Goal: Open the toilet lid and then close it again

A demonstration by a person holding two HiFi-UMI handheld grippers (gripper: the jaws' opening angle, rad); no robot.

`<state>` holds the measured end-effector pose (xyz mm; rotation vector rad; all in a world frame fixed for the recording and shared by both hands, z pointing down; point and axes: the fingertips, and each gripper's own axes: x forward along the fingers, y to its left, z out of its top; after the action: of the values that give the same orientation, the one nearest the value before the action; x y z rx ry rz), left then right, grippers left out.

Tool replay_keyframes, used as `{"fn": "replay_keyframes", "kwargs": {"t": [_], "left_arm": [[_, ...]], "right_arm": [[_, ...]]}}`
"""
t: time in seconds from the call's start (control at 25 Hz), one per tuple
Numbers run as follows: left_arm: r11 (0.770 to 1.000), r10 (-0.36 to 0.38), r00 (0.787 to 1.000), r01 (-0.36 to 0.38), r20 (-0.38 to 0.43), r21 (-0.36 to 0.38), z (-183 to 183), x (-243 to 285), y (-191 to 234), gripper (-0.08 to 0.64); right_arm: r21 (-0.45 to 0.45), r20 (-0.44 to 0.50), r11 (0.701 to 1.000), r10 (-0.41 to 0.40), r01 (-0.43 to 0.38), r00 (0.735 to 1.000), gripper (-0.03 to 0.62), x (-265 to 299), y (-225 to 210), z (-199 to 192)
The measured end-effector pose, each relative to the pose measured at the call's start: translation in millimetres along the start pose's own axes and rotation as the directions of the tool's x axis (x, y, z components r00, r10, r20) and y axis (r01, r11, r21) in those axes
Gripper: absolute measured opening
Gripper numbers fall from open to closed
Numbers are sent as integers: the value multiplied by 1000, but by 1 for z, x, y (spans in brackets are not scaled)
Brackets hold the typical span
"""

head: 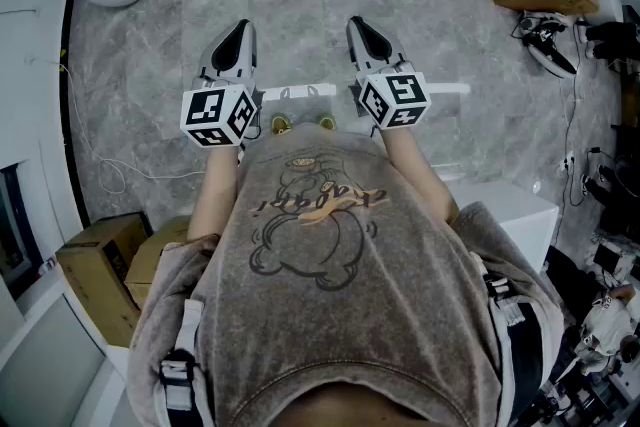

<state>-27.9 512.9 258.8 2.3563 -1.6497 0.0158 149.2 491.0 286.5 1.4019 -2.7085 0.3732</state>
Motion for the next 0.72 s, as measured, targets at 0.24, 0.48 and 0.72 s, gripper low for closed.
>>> {"fn": "replay_keyframes", "kwargs": {"t": [0.24,0.48,0.72], "left_arm": [[1000,-5,1000,5,-7,0,0,4,14,9],[1000,-17,1000,18,-16,2,-2,4,43,9],[998,-55,997,55,-45,5,-4,29,68,9]], "right_arm": [[26,24,999,25,-25,999,28,11,2,2],[30,5,1000,-7,7,1000,28,24,9,-7],[28,-14,999,-26,26,1000,28,51,7,-13]]}}
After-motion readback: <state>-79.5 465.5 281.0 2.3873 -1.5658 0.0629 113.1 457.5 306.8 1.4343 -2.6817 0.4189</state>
